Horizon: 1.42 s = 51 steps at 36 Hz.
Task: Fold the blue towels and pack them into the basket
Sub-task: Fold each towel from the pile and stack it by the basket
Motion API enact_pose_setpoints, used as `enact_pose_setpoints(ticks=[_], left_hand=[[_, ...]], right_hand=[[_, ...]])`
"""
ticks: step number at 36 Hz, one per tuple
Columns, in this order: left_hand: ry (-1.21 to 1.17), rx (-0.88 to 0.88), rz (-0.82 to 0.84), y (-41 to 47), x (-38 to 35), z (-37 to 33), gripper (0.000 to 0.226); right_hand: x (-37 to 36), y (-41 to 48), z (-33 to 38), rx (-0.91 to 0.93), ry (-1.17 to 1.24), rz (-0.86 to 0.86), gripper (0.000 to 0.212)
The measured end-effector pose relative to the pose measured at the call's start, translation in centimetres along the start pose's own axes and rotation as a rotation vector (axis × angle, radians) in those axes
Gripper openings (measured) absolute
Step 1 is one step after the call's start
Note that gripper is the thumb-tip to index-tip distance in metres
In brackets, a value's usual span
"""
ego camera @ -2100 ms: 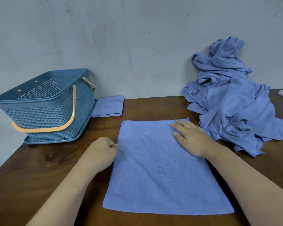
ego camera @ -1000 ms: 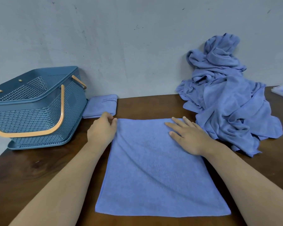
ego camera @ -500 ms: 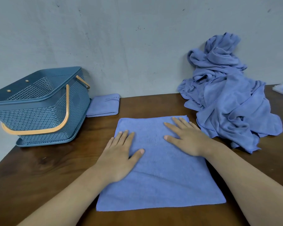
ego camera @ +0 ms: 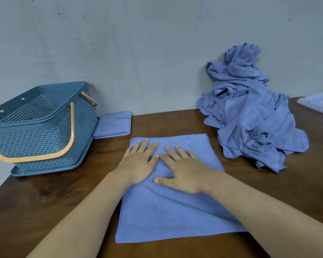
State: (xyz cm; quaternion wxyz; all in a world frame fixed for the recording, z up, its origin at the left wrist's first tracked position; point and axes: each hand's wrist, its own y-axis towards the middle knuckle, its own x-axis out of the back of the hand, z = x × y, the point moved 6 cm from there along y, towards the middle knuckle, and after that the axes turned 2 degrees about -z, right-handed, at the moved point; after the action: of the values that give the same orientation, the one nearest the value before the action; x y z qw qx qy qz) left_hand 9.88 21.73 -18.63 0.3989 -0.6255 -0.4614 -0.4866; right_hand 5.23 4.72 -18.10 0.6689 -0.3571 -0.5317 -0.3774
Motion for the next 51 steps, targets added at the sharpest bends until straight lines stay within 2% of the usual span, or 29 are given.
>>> enact_pose_setpoints(ticks=[9, 16, 21, 24, 27, 29, 31, 34, 37, 39, 46, 49, 51], left_hand=[[0.019, 0.045, 0.011, 2.8, 0.5, 0.8, 0.074], [0.015, 0.036, 0.008, 3.4, -0.1, 1.7, 0.092], [-0.048, 0.054, -0.001, 3.9, 0.2, 2.0, 0.103], [-0.021, 0.065, -0.034, 4.1, 0.7, 1.7, 0.093], [-0.07, 0.044, -0.237, 3.4, 2.2, 1.1, 0.069], [-0.057, -0.01, -0.384, 2.2, 3.4, 0.4, 0.051], [-0.06, -0.073, -0.427, 0.9, 4.0, -0.6, 0.04], [-0.178, -0.11, -0.317, -1.3, 2.8, -1.1, 0.04], [-0.095, -0.119, -0.096, -3.6, -0.4, -0.5, 0.067], [-0.02, -0.114, -0.032, -4.4, -1.1, 0.5, 0.079], [0.076, -0.077, 0.045, -5.6, -0.6, 0.4, 0.087], [0.147, -0.104, -0.02, -5.8, 0.7, -1.5, 0.075], [0.103, -0.179, -0.047, -6.1, 1.0, -4.0, 0.066]], right_hand=[[1.1, 2.9, -7.2, -0.154, 0.049, 0.017, 0.1], [1.8, 4.0, -14.8, -0.311, 0.118, -0.079, 0.099], [2.3, 5.9, -15.3, -0.296, 0.09, -0.066, 0.095], [3.1, 6.0, -14.6, -0.289, 0.011, -0.057, 0.081], [3.8, 5.3, -11.3, -0.196, -0.133, -0.1, 0.06], [3.5, 4.7, -7.6, -0.088, -0.089, -0.114, 0.057], [2.5, 3.7, -4.0, -0.007, -0.005, -0.085, 0.057], [0.5, 1.5, -1.1, 0.046, 0.014, -0.019, 0.079], [0.0, -1.0, -2.4, 0.018, 0.013, -0.009, 0.084], [0.4, -2.5, -4.4, -0.033, 0.028, -0.01, 0.085], [0.9, -6.0, -9.2, -0.158, 0.045, -0.073, 0.084], [1.0, -5.8, -8.7, -0.17, 0.056, -0.077, 0.082], [1.4, -5.8, -8.2, -0.19, 0.016, -0.073, 0.08]])
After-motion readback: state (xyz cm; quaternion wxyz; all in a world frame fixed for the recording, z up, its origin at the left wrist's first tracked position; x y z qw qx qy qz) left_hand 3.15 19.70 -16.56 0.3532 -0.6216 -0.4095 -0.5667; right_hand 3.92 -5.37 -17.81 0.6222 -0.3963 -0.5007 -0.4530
